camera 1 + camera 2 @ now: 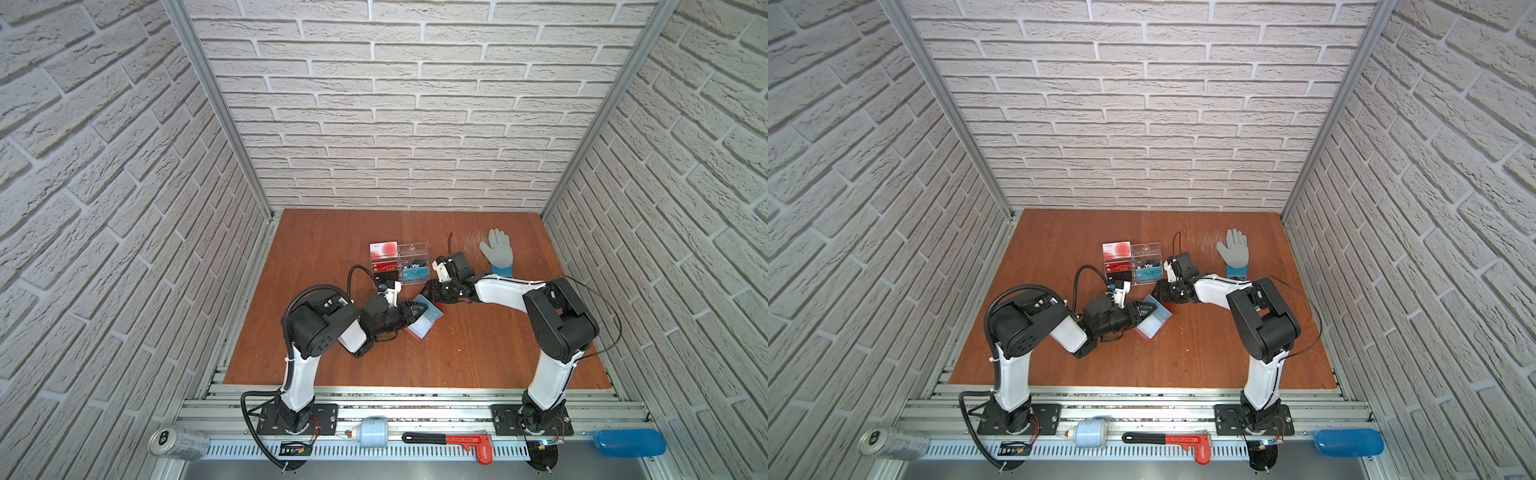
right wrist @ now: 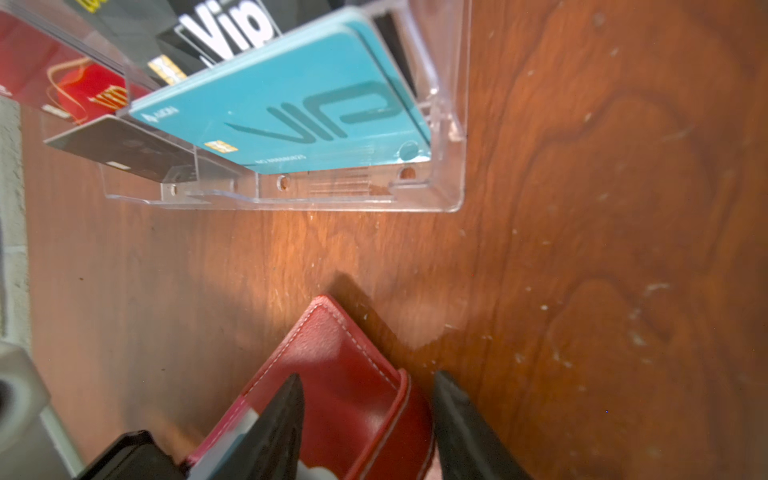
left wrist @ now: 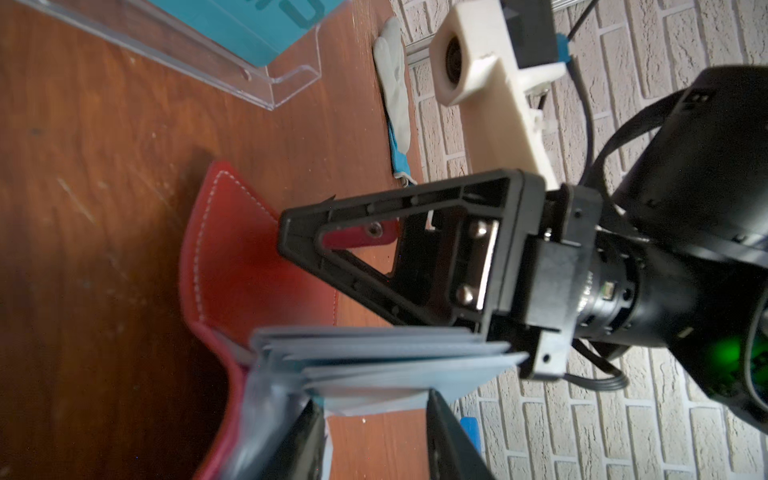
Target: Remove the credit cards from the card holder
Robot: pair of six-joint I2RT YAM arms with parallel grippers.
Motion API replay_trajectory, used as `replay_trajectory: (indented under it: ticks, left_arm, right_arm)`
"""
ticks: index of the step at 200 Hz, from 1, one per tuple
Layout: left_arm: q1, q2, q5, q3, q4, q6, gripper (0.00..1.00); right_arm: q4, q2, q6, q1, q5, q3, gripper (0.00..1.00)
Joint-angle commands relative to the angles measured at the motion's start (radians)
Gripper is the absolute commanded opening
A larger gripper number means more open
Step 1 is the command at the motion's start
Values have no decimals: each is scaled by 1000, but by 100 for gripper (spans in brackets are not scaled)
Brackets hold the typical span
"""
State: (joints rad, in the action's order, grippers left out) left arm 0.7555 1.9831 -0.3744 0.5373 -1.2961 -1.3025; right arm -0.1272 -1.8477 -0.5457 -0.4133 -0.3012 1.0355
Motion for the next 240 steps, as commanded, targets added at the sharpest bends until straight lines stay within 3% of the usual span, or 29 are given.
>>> replay_trajectory:
  ticks: [1, 141, 240]
  left_arm:
    - [-7, 6, 0, 7, -105, 8, 40]
    - [-46, 81, -3, 24, -105, 2, 40]
    - [-85, 44, -44, 93, 29, 43, 39]
  right_arm:
    - [-126, 7, -3, -4, 21, -50, 57]
    - [-120, 149, 9, 30, 40, -104, 81]
    - [-82, 266, 25, 39, 19, -151, 86]
